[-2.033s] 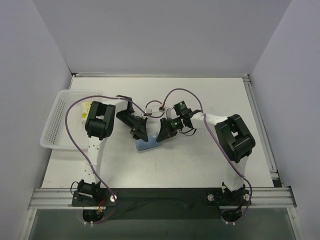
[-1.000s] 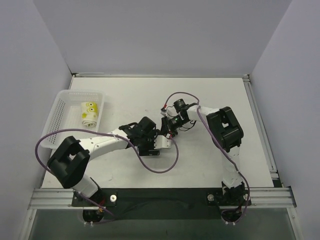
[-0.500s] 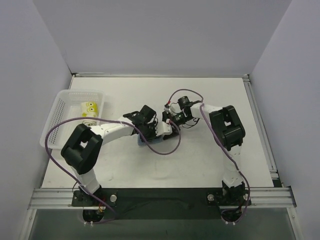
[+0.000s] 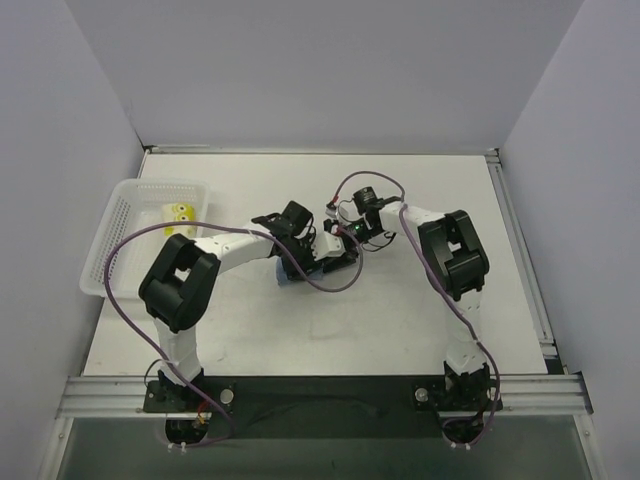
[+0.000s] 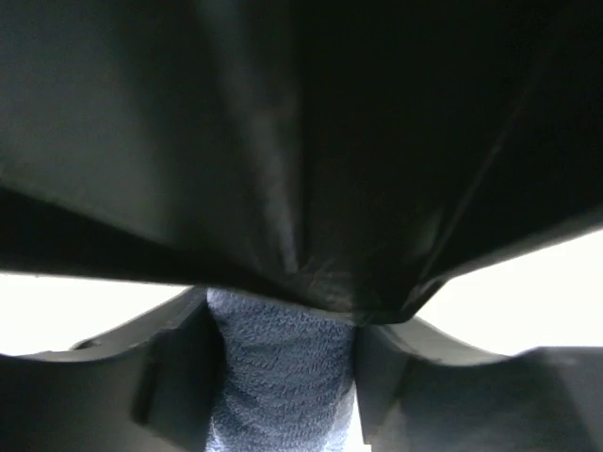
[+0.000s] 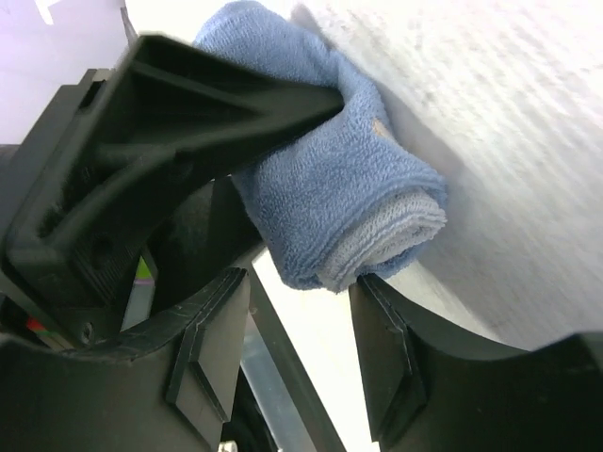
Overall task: Roll the towels
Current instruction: Place the rolled towel into the container
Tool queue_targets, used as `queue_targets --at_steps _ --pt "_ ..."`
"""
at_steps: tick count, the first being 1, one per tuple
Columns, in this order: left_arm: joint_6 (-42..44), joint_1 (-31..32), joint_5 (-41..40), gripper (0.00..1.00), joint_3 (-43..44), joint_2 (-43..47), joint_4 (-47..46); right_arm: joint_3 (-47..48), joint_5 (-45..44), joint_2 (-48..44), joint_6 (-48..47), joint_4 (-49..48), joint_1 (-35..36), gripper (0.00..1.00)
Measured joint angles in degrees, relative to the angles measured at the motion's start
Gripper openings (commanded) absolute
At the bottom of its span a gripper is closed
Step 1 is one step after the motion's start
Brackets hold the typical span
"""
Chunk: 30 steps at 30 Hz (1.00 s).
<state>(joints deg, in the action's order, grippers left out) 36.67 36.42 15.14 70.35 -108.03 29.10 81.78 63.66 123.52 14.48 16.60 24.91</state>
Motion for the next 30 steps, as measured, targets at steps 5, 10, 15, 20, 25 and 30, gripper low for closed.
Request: queue_targets --at_steps 5,10,15,20,25,30 --pt "-0.5 0.0 -0.3 0.21 0.9 -0.5 -1.2 0.0 -0.7 0.0 -0.7 1.5 -3.1 0.57" --pt "-1.6 -0.8 -1.0 0.14 0.8 0.3 1.3 0.0 -0.3 -1.8 -2.2 4.4 -9.5 0.74" --pt "-5.6 -6.1 -1.4 0.04 5.7 0.6 12.8 1.5 -0.9 -5.1 -5.4 9.4 -14.6 0.77" --pt "-9.0 -18.3 -0.7 0.00 17.5 1.1 21.9 3.0 -1.9 -7.1 -8.9 13.2 -14.9 0.78" --pt "-11.2 -33.9 -0.7 0.00 27.3 2.7 27.1 3.0 -3.2 -7.4 -11.3 16.5 -14.9 0.78" --pt "-13.7 -50.4 -1.5 0.00 34.6 2.0 30.5 3.0 -3.9 -7.4 -12.5 18.5 -15.0 0.78"
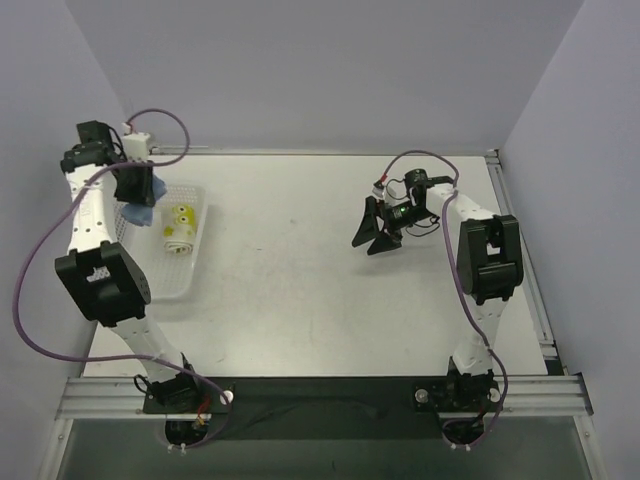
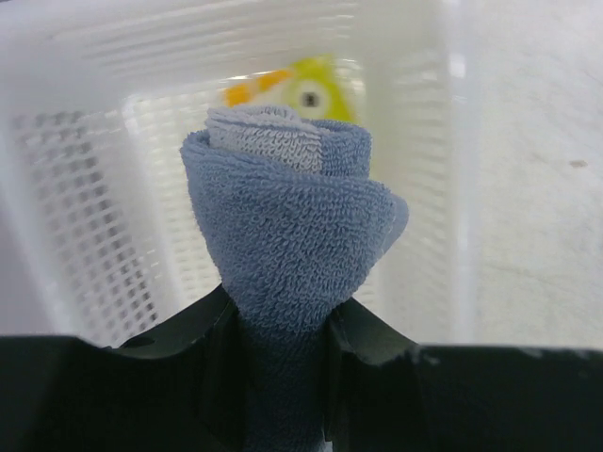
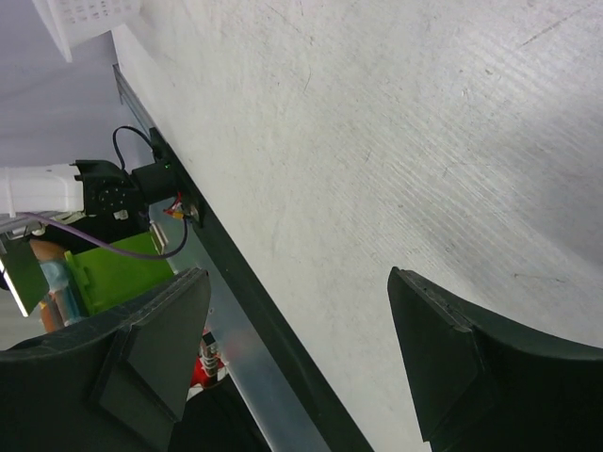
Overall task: Roll the towels
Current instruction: Place the rolled towel into the container
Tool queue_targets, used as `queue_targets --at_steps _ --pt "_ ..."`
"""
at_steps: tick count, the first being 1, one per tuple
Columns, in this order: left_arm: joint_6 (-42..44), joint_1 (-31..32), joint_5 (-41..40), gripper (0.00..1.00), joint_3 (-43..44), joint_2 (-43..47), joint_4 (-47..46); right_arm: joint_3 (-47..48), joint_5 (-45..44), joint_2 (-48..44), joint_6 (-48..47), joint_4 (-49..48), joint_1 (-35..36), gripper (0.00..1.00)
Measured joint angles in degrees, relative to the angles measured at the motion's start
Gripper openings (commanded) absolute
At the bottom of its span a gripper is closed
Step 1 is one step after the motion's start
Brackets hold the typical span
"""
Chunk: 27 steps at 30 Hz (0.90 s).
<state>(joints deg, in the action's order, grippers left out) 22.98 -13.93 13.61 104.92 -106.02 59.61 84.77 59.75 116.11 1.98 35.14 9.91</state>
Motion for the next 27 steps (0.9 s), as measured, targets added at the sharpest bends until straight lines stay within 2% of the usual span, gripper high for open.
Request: queue_targets --at_steps 3,6,16,27 --pt "-2.3 -6.4 -2.7 0.00 5.0 -2.6 0.2 0.0 -0.2 0.0 -0.5 0.5 -0.1 0.78" --pt "-4.2 -8.6 -6.1 0.00 7.5 -6.0 0.2 0.0 -0.3 0.0 -0.6 0.7 -0.1 0.78" --pt "-10.4 -7.3 -15.3 0.00 7.3 -20.7 -0.5 0.0 -0.3 0.0 -0.7 1.0 -0.9 0.78" --pt "-12.0 -4.9 -19.8 0.00 5.9 -24.4 -5.7 0.0 -0.3 0.0 -0.8 1.1 -2.4 0.78"
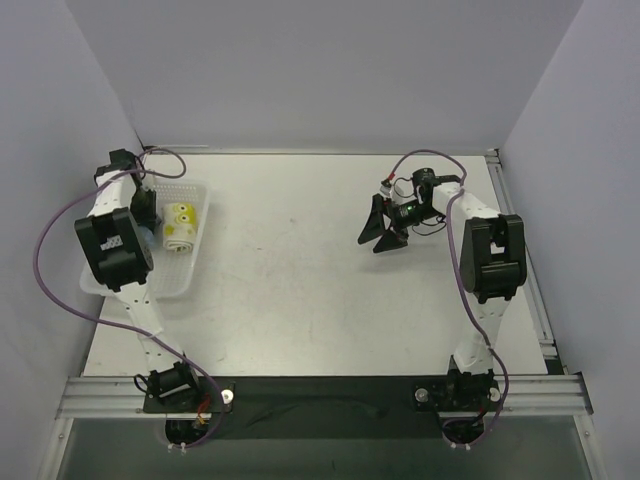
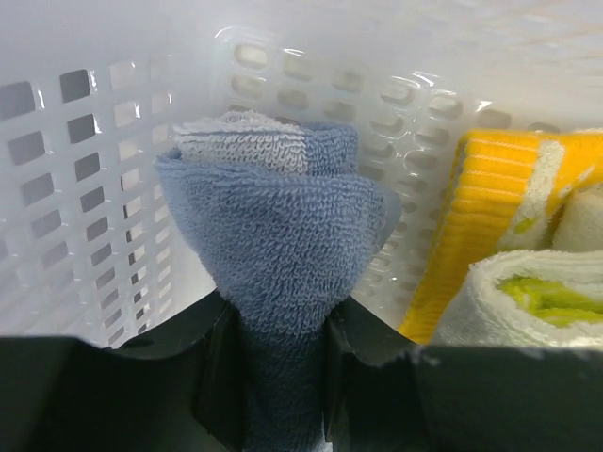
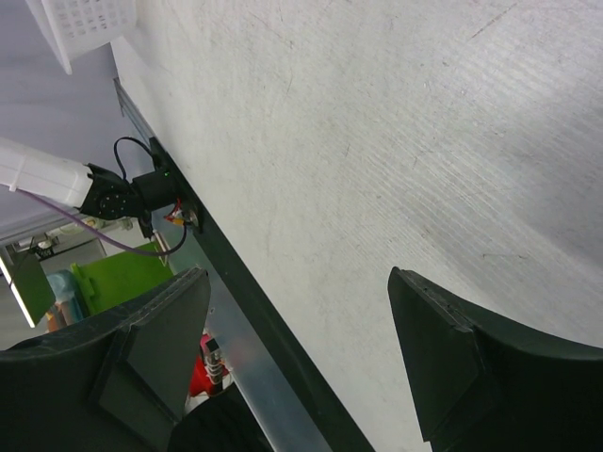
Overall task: Roll the towels
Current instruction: Place the rolled towel into the container
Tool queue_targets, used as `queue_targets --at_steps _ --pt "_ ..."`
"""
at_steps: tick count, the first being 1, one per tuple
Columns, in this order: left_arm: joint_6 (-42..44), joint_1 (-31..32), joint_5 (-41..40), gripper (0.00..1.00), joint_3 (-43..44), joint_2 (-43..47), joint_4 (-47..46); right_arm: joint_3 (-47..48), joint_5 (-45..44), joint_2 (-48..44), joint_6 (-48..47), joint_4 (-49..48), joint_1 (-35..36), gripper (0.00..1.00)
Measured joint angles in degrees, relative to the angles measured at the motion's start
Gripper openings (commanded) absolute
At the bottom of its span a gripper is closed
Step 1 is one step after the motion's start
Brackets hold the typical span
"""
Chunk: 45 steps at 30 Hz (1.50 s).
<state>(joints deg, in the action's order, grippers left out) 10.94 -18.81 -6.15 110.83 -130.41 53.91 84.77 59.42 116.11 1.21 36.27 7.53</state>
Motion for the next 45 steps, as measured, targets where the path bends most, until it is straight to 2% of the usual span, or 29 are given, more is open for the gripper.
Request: queue_targets --at_steps 3,7,14,18,21,26,30,32,33,34,45 --pt "0.1 0.9 0.3 0.01 0.1 -0.2 -0.7 0.0 0.0 0.0 0.0 0.0 -0.1 0.79" --pt "0.3 1.4 1.5 0.32 0.5 -0.6 -1.4 0.0 0.2 0.0 0.0 0.0 -0.3 0.79" --pt "1.2 0.6 5.0 0.47 0.5 -0.6 -1.9 0.0 0.4 0.0 0.0 0.0 -0.7 0.79" --pt "1.7 0.2 7.0 0.52 0.5 -0.5 -1.9 0.0 0.4 0.0 0.0 0.0 -0.7 0.79" --pt "1.9 0.0 8.1 0.63 0.5 -0.5 -1.8 0.0 0.4 0.0 0.0 0.0 -0.7 0.79" --pt "2.0 0.0 9.1 0.68 0.5 0.4 -1.8 0.0 0.4 0.0 0.0 0.1 -0.7 0.80" --pt "2.3 0.0 8.9 0.78 0.5 1.9 -1.8 0.0 0.4 0.0 0.0 0.1 -0.7 0.80" --pt "3.0 0.0 8.3 0.90 0.5 2.8 -1.8 0.0 0.4 0.0 0.0 0.1 -0.7 0.80" --pt "3.3 0.0 8.1 0.92 0.5 3.3 -1.8 0.0 0.5 0.0 0.0 0.1 -0.7 0.80" --pt "3.5 0.0 7.7 0.97 0.5 4.1 -1.8 0.0 0.5 0.0 0.0 0.2 -0.7 0.80" --pt "6.3 0.7 5.2 0.97 1.9 14.1 -0.7 0.0 -0.1 -0.2 -1.5 0.8 -0.7 0.82"
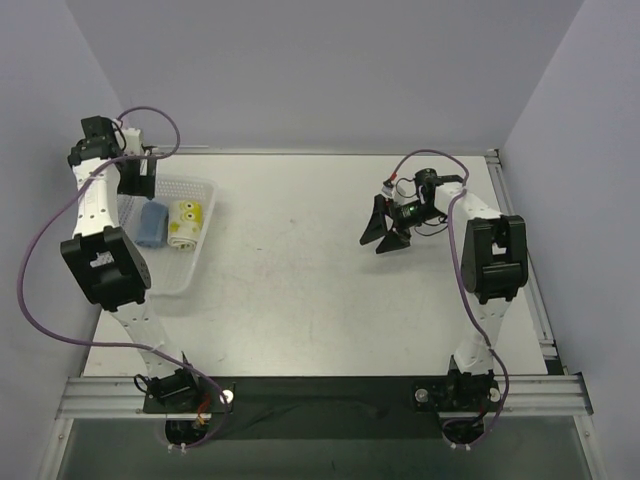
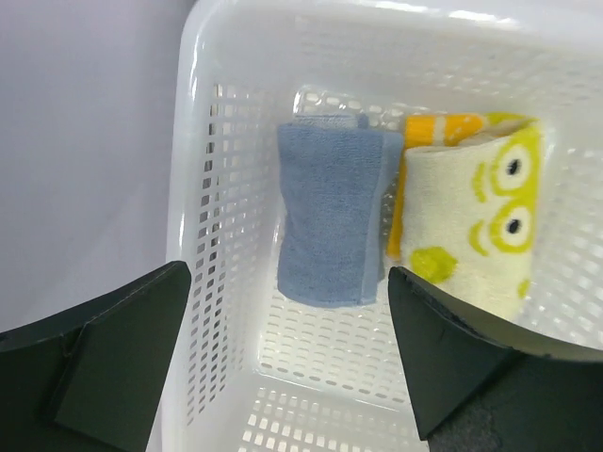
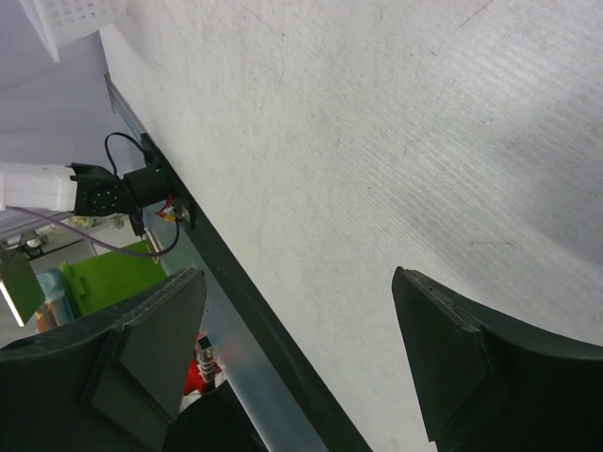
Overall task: Roll the towels
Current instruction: Place the rolled towel into the container
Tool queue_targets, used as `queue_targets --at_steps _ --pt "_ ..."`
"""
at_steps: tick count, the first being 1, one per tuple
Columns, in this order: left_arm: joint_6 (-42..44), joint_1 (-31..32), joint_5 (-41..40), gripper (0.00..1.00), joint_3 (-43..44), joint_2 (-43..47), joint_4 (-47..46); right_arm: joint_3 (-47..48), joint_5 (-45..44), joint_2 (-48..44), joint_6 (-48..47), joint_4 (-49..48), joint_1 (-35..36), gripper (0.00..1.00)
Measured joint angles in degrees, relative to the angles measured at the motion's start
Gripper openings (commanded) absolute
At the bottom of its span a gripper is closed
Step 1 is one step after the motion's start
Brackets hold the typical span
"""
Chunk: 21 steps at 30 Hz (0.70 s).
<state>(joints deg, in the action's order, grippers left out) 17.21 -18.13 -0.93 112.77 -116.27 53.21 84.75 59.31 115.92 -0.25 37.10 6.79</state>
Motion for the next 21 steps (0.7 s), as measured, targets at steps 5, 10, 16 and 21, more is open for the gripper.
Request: queue_targets --at_steps 5,10,16,21 --pt "-0.2 5.3 2.1 0.97 1.0 6.4 0.9 0.1 -3.3 -2.2 -2.9 2.9 -0.3 0.98" --pt "0.4 17.6 9.2 0.97 -4.6 14.5 0.4 0.8 -9.1 -7.9 -5.8 5.1 -1.0 1.00" --pt "-1.4 31.6 14.2 0.97 -19.3 20.4 -1.6 -0.6 -15.6 -16.4 -8.2 6.0 -1.1 1.00" --pt "-5.1 36.8 14.5 0.97 -33.4 21.4 -5.6 -7.8 -17.8 -21.4 -8.5 4.3 -1.1 1.00"
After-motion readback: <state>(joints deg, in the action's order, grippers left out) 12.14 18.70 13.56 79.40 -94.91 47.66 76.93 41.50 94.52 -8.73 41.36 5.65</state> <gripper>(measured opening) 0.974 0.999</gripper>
